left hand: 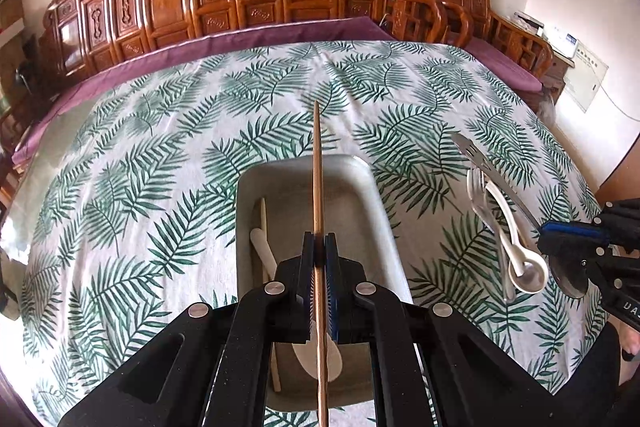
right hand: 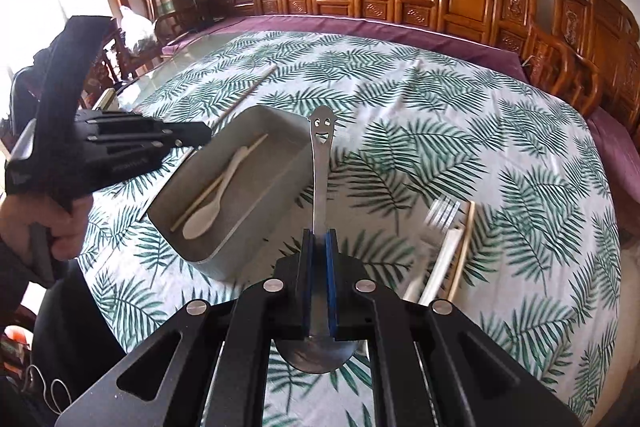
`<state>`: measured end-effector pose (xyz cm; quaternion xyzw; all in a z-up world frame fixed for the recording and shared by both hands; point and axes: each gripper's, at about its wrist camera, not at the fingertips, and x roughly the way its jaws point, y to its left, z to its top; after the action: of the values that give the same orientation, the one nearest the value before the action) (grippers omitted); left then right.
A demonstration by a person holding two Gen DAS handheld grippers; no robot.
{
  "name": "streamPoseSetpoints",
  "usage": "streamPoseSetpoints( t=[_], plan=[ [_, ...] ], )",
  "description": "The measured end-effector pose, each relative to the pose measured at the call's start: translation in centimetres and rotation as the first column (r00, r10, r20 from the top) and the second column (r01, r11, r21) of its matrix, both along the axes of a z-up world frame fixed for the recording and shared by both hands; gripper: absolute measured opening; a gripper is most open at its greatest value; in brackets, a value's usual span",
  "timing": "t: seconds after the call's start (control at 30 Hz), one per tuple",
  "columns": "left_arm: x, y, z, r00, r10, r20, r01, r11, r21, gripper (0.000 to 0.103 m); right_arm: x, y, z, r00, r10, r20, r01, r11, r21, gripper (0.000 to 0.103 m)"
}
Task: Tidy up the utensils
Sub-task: 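Release the chopstick into the tray with the left tool while the right tool carries the spoon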
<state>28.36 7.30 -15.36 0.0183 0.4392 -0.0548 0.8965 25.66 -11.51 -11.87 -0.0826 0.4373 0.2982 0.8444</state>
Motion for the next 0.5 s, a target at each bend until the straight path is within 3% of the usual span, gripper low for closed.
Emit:
streamPoseSetpoints(
  t=[0.5],
  plan=[
    [0.2, 1.9, -1.2, 1.000, -0.004, -0.009, 0.004, 0.999, -0.053, 0.005, 1.3, 4.0, -0.3, 1.000, 0.017, -0.017, -0.017, 1.000, -0.019, 0.007]
  ],
)
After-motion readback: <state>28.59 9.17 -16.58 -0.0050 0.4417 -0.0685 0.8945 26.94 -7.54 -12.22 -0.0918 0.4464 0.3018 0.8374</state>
